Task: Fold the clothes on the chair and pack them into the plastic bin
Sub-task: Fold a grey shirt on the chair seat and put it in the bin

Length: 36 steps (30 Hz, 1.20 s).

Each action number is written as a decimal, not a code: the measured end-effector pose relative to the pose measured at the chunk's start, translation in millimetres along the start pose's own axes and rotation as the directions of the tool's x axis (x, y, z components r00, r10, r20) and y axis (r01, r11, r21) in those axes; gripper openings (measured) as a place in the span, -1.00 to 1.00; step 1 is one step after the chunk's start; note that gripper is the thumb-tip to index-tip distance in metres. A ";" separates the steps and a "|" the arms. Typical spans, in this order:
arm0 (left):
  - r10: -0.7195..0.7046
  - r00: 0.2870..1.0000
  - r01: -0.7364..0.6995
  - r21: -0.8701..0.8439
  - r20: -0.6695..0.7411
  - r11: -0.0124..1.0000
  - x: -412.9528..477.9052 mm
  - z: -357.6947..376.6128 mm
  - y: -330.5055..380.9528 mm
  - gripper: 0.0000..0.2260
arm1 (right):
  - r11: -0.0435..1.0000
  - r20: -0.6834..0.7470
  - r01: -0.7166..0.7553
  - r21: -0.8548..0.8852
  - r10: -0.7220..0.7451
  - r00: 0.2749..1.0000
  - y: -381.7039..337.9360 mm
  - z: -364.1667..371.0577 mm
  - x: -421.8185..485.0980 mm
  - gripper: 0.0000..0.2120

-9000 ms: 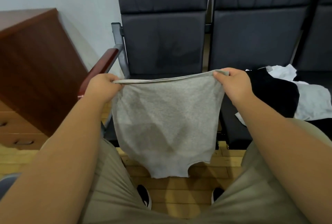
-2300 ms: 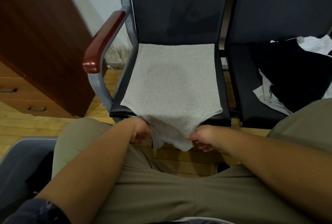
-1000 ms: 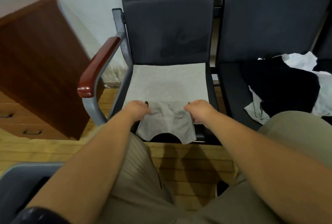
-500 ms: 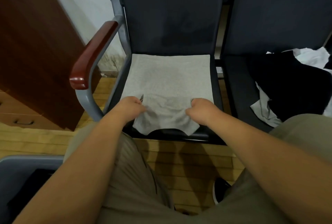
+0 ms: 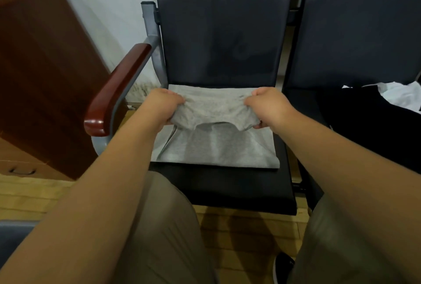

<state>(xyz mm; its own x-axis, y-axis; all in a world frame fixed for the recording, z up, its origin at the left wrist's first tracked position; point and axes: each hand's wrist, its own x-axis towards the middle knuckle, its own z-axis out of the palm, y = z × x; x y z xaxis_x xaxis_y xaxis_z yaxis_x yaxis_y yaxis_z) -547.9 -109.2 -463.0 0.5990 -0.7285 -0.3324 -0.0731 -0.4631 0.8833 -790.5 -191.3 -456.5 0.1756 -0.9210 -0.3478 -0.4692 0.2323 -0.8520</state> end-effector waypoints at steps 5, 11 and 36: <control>-0.138 0.990 0.139 -0.174 0.016 0.975 42.3 25.5 3.1 -0.72 | 0.978 0.099 -0.146 0.147 0.132 0.986 5.6 17.8 47.1 -0.80; -0.255 0.965 0.261 -0.226 0.057 0.938 75.4 54.3 -19.4 -0.76 | 0.932 0.159 -0.287 0.219 0.256 0.953 36.2 30.3 86.0 -0.90; -0.202 0.965 -0.066 0.897 0.170 0.437 94.2 32.0 -29.4 -0.75 | 0.655 0.228 -0.075 -0.752 0.365 0.902 48.8 -4.1 109.3 -0.83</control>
<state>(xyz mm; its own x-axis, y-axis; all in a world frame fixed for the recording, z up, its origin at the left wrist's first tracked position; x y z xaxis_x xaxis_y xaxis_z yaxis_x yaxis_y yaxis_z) -514.9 -180.4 -530.8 0.4573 -0.6949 -0.5549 -0.7871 -0.6068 0.1111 -797.8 -281.8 -534.5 0.1848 -0.6748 -0.7145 -0.9713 -0.0144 -0.2376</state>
